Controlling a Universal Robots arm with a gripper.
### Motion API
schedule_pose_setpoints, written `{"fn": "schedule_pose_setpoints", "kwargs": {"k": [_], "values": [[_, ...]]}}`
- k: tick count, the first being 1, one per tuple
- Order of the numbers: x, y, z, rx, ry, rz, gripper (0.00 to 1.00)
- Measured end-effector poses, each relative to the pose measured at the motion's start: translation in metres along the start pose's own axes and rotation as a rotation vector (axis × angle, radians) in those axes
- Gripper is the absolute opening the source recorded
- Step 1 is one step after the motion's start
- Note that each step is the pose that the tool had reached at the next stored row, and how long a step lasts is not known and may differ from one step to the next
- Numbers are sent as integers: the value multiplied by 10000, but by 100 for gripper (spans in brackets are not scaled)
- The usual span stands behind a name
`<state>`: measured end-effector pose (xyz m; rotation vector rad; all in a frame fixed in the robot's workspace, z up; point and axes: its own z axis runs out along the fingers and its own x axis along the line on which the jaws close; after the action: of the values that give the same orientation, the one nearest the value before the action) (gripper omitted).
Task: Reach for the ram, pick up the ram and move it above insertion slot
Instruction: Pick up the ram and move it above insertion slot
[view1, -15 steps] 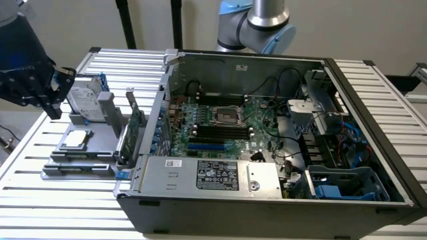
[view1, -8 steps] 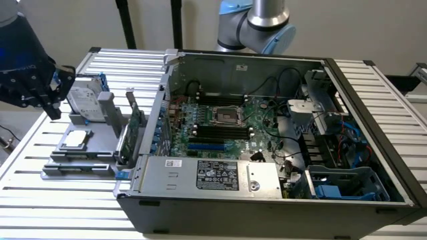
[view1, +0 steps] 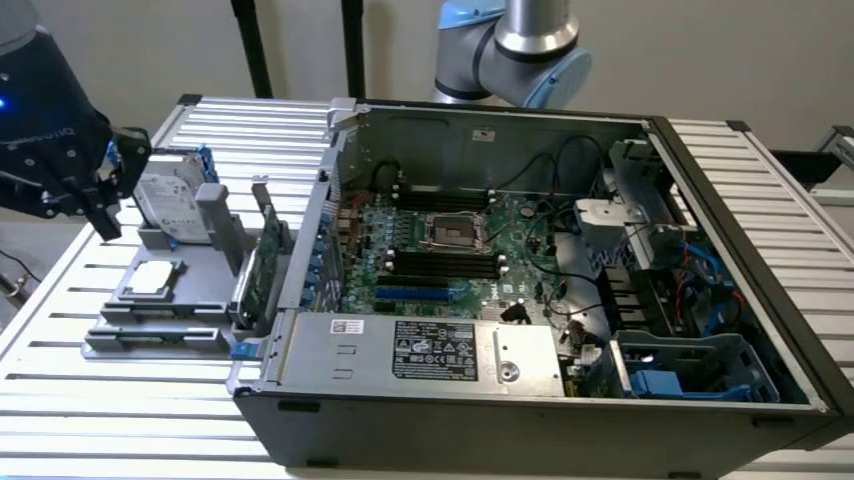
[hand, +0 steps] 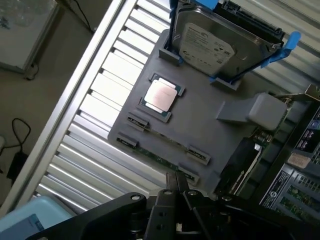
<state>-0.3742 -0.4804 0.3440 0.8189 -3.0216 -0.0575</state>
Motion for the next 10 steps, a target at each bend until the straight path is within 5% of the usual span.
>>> {"fn": "schedule_pose_setpoints", "kwargs": {"k": [10], "values": [[0,0,5,1,69,-1813,11]]}}
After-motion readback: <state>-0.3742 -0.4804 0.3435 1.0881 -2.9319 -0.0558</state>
